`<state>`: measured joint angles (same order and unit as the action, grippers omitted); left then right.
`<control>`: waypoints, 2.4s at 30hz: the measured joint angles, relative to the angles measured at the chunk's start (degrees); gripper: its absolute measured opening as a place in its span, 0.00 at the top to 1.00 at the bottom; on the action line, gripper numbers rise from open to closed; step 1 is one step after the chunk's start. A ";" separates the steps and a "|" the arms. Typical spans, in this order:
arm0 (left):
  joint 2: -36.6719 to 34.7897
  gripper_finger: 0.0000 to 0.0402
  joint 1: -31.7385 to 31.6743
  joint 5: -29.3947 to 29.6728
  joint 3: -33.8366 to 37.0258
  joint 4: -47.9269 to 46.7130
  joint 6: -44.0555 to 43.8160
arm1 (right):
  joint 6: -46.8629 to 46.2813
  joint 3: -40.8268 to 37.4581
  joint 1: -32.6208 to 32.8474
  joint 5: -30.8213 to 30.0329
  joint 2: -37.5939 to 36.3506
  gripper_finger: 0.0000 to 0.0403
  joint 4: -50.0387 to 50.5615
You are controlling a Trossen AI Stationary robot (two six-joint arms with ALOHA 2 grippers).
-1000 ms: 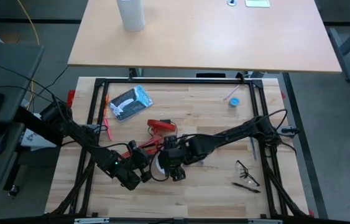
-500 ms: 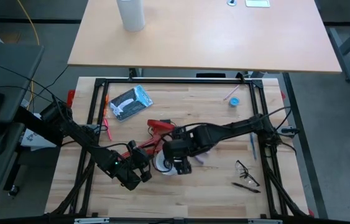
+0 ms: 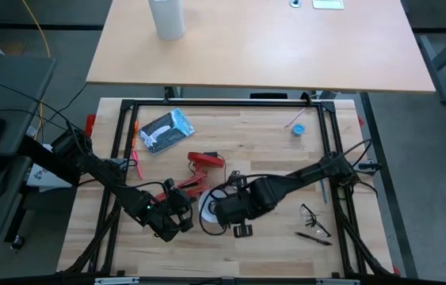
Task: Screw lightbulb
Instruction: Insert the lightbulb into the red desk lamp
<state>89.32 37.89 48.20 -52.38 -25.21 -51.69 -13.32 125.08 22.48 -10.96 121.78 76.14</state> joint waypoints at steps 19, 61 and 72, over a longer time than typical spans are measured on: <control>0.02 1.00 -0.92 -7.15 0.02 7.69 12.00 | -0.38 -6.85 -0.58 5.13 -0.02 1.00 -8.55; 0.04 1.00 -3.02 -8.10 0.02 8.94 12.38 | 5.87 -6.83 -3.47 1.61 0.12 1.00 -13.35; 0.02 1.00 -3.02 -8.17 0.02 8.85 12.35 | 5.88 -6.87 -3.87 1.81 0.24 1.00 -14.74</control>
<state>89.34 34.87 40.03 -52.36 -16.36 -39.34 -7.44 118.21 18.61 -9.15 122.02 61.41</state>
